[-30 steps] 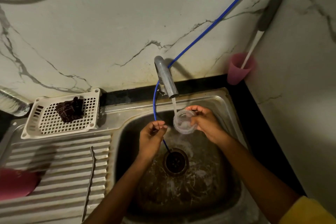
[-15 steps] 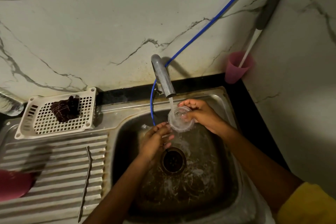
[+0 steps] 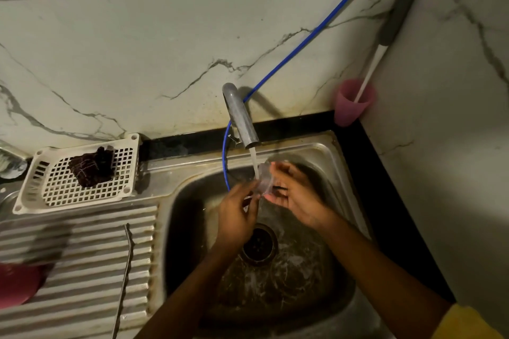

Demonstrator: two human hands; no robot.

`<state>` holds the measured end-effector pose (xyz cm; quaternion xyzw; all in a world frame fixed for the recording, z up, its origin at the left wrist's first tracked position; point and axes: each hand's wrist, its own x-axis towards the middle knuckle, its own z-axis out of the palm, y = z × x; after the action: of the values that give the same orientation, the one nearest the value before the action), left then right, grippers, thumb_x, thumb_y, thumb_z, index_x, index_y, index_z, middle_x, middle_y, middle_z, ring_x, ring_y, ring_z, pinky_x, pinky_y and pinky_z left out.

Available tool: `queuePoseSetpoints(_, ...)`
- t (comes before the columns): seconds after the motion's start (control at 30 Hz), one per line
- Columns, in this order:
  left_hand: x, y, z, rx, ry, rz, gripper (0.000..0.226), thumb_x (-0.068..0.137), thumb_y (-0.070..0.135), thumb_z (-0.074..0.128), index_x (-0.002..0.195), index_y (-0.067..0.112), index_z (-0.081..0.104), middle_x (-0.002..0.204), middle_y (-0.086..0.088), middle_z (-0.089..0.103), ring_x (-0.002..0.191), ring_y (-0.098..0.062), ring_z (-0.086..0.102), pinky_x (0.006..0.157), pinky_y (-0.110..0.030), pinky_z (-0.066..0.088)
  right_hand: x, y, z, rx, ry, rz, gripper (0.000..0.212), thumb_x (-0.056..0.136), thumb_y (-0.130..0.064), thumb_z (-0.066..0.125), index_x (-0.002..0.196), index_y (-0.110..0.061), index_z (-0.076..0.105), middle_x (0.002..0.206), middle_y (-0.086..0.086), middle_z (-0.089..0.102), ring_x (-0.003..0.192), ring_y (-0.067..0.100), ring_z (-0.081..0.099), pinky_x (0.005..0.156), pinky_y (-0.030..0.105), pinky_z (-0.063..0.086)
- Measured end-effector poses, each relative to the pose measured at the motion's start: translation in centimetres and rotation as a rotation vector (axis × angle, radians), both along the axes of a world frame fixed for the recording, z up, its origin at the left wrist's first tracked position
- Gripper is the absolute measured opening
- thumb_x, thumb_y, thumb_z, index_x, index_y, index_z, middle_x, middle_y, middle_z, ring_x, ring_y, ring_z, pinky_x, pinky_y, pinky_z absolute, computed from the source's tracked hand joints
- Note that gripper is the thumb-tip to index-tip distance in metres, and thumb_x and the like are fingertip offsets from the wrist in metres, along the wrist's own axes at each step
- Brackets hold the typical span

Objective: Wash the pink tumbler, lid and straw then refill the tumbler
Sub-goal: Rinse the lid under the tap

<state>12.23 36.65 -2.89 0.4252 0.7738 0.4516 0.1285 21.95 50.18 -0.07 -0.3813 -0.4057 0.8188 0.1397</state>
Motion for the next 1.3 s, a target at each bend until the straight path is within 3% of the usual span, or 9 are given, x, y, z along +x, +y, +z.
queuePoseSetpoints(0.1,-0.2,-0.3,-0.2,-0.004,0.226,-0.128,0.028,0.094,0.018,0.063,0.121,0.023,0.070,0.120,0.005,0.065,0.109,-0.002,0.058,0.091,-0.024,0.052,0.2,-0.8,-0.7,0.108,-0.054,-0.062,0.028,0.094,-0.013,0.066,0.120,-0.020,0.058,0.113,0.010,0.072,0.090,0.022,0.074,0.070,0.030,0.058)
queuePoseSetpoints(0.2,0.0,-0.5,0.1,0.022,0.068,-0.026,0.033,0.091,0.023,0.072,0.123,0.030,0.067,0.125,0.010,0.056,0.114,-0.003,0.055,0.092,-0.021,0.050,0.4,-1.2,-1.6,0.027,0.040,-0.083,0.025,0.093,-0.008,0.062,0.116,-0.016,0.061,0.111,0.011,0.073,0.090,0.026,0.072,0.072,0.034,0.059)
queuePoseSetpoints(0.33,0.1,0.1,2.0,0.007,-0.481,0.217,0.051,0.086,0.023,0.078,0.132,0.028,0.058,0.129,0.009,0.054,0.110,-0.003,0.060,0.076,-0.011,0.053,0.6,-1.0,-2.7,-0.231,0.214,-0.102,0.035,0.090,-0.005,0.050,0.124,-0.007,0.058,0.108,0.015,0.066,0.086,0.024,0.067,0.066,0.031,0.056)
queuePoseSetpoints(0.47,0.0,0.9,3.2,0.065,-1.227,0.232,0.029,0.098,0.027,0.059,0.121,0.010,0.067,0.117,-0.012,0.073,0.100,-0.021,0.074,0.081,-0.037,0.062,0.3,-0.5,-3.0,-0.281,0.292,-0.006,0.053,0.078,-0.008,0.052,0.131,-0.001,0.055,0.116,0.023,0.065,0.092,0.034,0.068,0.071,0.043,0.059)
queuePoseSetpoints(0.7,-0.2,0.8,2.8,0.075,-1.090,0.257,0.021,0.101,0.017,0.057,0.113,0.005,0.069,0.097,-0.007,0.078,0.089,-0.018,0.075,0.072,-0.030,0.061,-1.1,2.8,-1.3,0.613,-0.214,0.329,0.022,0.094,-0.008,0.065,0.115,-0.012,0.070,0.102,0.000,0.070,0.088,0.013,0.066,0.072,0.022,0.054)
queuePoseSetpoints(0.93,-0.2,1.8,2.7,0.044,-1.011,0.300,0.019,0.100,0.021,0.059,0.108,0.008,0.071,0.099,-0.008,0.078,0.092,-0.023,0.075,0.081,-0.043,0.062,-7.9,6.8,3.3,0.988,-0.295,0.428,0.030,0.090,-0.008,0.069,0.080,-0.035,0.060,0.075,-0.014,0.060,0.072,-0.003,0.056,0.076,0.022,0.049)
queuePoseSetpoints(1.1,-0.4,2.4,3.1,0.067,-1.022,0.232,0.025,0.103,0.021,0.055,0.112,0.004,0.070,0.100,-0.012,0.077,0.091,-0.024,0.075,0.077,-0.036,0.062,-12.6,8.1,2.4,1.032,-0.319,0.753,0.024,0.092,-0.013,0.068,0.115,-0.008,0.064,0.114,0.017,0.068,0.106,0.032,0.066,0.097,0.048,0.054)
queuePoseSetpoints(1.2,-0.7,2.4,3.3,0.082,-1.026,0.220,0.023,0.103,0.019,0.054,0.109,0.003,0.070,0.097,-0.012,0.076,0.086,-0.021,0.074,0.072,-0.030,0.061,-13.4,9.6,-0.6,0.972,-0.312,0.814,0.010,0.092,-0.020,0.068,0.101,-0.018,0.065,0.107,0.015,0.068,0.100,0.032,0.067,0.093,0.053,0.055)
queuePoseSetpoints(1.3,-0.7,2.1,3.3,0.074,-1.030,0.195,0.024,0.103,0.020,0.054,0.112,0.004,0.070,0.109,-0.019,0.074,0.100,-0.030,0.072,0.086,-0.043,0.061,-12.0,7.5,1.1,0.733,-0.226,0.705,0.013,0.101,-0.021,0.056,0.097,-0.033,0.060,0.109,0.007,0.066,0.099,0.024,0.065,0.095,0.048,0.056)
